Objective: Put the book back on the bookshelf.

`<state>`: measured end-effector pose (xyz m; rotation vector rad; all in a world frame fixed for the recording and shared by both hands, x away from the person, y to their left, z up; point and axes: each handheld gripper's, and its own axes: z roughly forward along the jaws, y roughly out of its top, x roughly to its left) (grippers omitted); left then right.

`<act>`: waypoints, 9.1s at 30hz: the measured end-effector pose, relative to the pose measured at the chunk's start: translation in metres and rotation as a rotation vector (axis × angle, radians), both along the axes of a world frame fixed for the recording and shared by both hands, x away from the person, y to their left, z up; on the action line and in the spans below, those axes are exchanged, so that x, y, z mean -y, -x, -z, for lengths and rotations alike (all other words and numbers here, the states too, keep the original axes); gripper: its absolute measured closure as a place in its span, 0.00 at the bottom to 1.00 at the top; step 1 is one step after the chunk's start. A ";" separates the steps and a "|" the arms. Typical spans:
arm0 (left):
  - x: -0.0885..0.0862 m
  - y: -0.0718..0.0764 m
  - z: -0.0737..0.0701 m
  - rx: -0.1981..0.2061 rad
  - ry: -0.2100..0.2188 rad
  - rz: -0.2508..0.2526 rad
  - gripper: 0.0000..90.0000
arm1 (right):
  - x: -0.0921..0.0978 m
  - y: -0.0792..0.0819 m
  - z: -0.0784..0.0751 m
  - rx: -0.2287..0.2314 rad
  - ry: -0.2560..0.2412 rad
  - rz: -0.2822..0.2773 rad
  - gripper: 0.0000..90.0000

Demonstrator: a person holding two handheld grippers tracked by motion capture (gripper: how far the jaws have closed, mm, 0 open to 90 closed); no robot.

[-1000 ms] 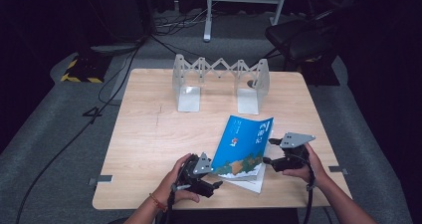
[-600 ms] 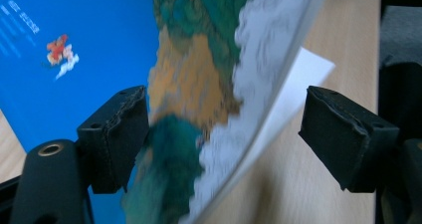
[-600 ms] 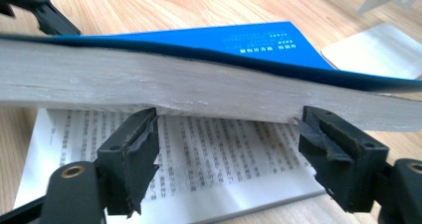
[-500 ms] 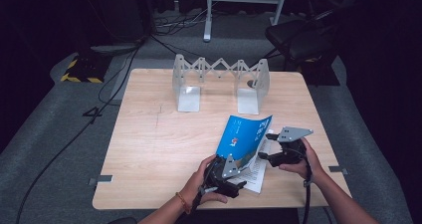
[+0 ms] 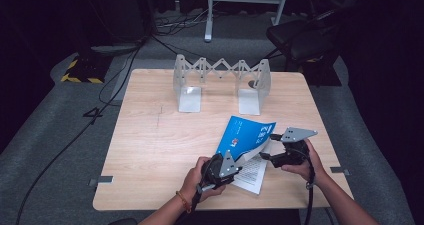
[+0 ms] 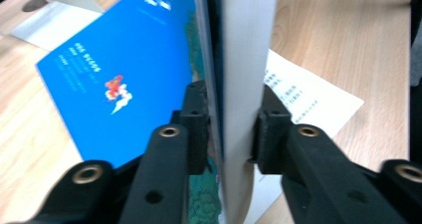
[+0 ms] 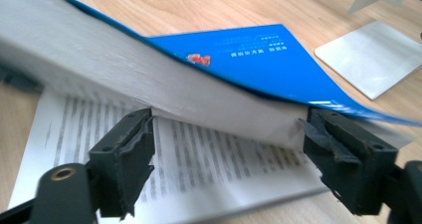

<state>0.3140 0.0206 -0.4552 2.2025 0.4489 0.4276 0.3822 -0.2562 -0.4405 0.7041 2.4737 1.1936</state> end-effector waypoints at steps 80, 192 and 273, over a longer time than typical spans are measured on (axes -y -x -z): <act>-0.090 -0.029 -0.002 -0.038 0.006 -0.036 0.79 | -0.019 -0.052 0.031 0.088 -0.077 -0.213 0.46; -0.031 -0.042 -0.015 0.065 0.070 -0.162 0.84 | 0.042 -0.049 0.041 -0.013 -0.011 0.047 0.37; -0.099 -0.014 -0.040 0.063 0.338 -0.044 0.73 | -0.052 -0.017 -0.065 0.289 -0.309 -0.224 0.58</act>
